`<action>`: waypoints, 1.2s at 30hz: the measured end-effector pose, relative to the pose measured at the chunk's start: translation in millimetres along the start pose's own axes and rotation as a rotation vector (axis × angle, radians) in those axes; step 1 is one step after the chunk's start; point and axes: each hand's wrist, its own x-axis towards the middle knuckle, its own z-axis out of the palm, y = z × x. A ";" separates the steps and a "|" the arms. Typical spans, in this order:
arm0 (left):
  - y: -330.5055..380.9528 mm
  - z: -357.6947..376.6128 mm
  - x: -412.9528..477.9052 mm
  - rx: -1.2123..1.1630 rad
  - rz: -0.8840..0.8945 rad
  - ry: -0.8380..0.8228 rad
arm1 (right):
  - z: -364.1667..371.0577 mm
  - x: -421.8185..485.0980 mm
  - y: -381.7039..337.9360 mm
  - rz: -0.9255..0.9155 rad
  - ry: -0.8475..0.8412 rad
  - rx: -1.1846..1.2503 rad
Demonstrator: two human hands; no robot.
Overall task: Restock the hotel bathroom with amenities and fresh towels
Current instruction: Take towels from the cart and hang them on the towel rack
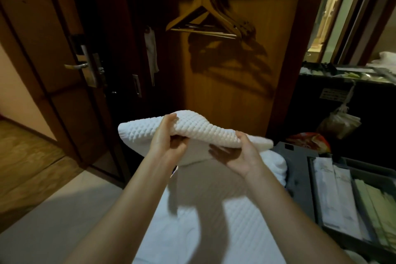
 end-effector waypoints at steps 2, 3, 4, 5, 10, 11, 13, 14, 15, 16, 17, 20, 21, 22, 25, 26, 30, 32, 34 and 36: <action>2.0 -6.9 -2.6 0.026 0.008 0.014 | 10.9 0.6 -13.1 -0.075 0.002 -0.008; 2.6 -9.7 -3.7 0.039 0.010 0.024 | 15.4 0.1 -16.6 -0.105 -0.008 -0.005; 3.5 -11.7 -4.1 0.054 0.011 0.042 | 19.4 -0.5 -18.7 -0.131 -0.016 0.004; 5.0 -13.0 -4.1 0.069 0.015 0.062 | 22.4 -0.8 -19.8 -0.152 -0.023 0.011; 14.7 -11.0 -0.4 0.183 0.077 0.058 | 36.8 -13.4 -24.0 -0.256 -0.086 0.032; 15.6 -9.9 -0.4 0.209 0.091 0.046 | 38.9 -15.7 -24.9 -0.272 -0.097 0.046; 17.5 -6.0 -3.3 0.257 0.119 0.025 | 41.0 -21.4 -27.1 -0.300 -0.111 0.066; 17.9 -4.5 -6.3 0.274 0.133 0.015 | 41.2 -24.3 -28.5 -0.313 -0.116 0.073; 17.4 -4.0 -9.9 0.287 0.147 0.011 | 41.2 -27.7 -30.0 -0.319 -0.119 0.079; 16.3 -4.1 -14.8 0.302 0.167 0.010 | 40.3 -30.4 -32.0 -0.317 -0.121 0.086; 15.5 -4.8 -19.8 0.323 0.190 0.009 | 39.2 -32.6 -34.0 -0.302 -0.129 0.091; 12.9 -4.9 -38.7 0.381 0.264 -0.005 | 38.7 -38.0 -37.2 -0.241 -0.162 0.082; 12.8 -5.4 -44.7 0.384 0.282 -0.003 | 39.5 -40.7 -37.1 -0.222 -0.176 0.081; 12.6 -5.7 -50.8 0.381 0.297 0.009 | 40.0 -43.3 -37.4 -0.207 -0.192 0.080; 10.6 -6.3 -67.8 0.406 0.364 0.062 | 41.1 -53.8 -38.9 -0.160 -0.224 0.058; 7.4 -5.7 -75.3 0.391 0.392 0.066 | 40.2 -56.7 -40.4 -0.146 -0.235 0.044; -14.7 -6.6 -105.3 0.376 0.504 0.144 | 33.1 -72.6 -46.4 -0.074 -0.301 0.010; -25.9 -13.1 -120.6 0.362 0.539 0.180 | 27.0 -81.2 -45.0 -0.032 -0.324 0.002; -37.0 -19.8 -137.6 0.333 0.576 0.222 | 20.7 -90.2 -40.5 0.017 -0.339 -0.017; -48.2 -25.8 -161.2 0.293 0.611 0.277 | 15.5 -101.9 -33.2 0.079 -0.356 -0.034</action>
